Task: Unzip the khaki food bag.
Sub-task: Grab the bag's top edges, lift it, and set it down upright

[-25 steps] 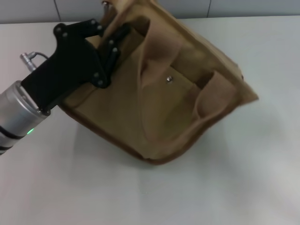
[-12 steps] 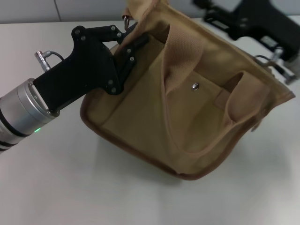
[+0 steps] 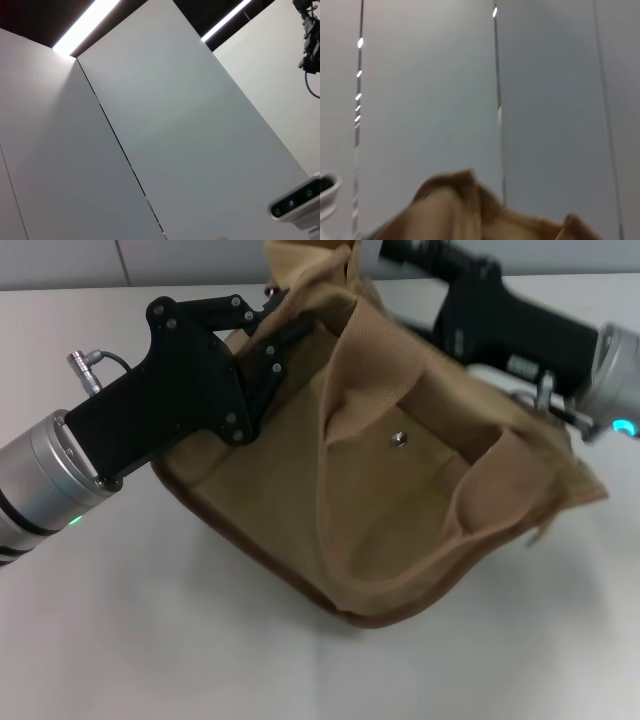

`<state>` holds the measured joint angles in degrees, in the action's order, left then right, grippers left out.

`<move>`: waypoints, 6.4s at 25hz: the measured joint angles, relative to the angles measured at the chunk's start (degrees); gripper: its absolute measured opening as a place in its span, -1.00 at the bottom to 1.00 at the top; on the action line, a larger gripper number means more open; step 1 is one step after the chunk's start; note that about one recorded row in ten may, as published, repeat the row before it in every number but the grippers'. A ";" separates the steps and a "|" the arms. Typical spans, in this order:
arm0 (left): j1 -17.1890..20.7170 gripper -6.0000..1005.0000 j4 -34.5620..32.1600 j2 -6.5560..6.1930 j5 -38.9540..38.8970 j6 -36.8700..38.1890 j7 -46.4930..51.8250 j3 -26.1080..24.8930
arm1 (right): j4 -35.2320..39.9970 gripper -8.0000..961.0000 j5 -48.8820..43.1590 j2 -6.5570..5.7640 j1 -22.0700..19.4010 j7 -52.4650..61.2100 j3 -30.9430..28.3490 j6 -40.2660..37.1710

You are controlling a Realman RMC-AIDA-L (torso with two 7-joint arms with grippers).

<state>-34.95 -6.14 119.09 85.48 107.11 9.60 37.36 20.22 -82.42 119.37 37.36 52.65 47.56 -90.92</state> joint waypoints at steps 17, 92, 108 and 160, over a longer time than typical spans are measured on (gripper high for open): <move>-0.84 -0.82 -0.91 -0.14 -0.14 -0.10 -0.11 0.87 | -1.74 0.72 21.39 0.28 -13.61 -4.37 4.62 -10.89; -2.43 -0.82 -4.23 -0.17 -0.56 -0.16 0.79 2.19 | 11.45 0.72 3.78 0.17 -14.27 -8.95 15.02 -0.26; -2.92 -0.82 -3.74 0.00 -0.71 -0.32 0.77 2.46 | 5.53 0.53 12.81 0.51 -15.69 -23.37 20.54 -5.04; -3.11 -0.82 -3.62 0.09 -1.93 0.84 0.95 2.45 | 4.28 -0.97 17.87 -0.35 -32.68 -30.10 23.17 -8.44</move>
<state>-38.06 -9.76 119.18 83.55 107.95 10.55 39.81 24.50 -64.55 119.02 4.67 22.55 70.73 -99.36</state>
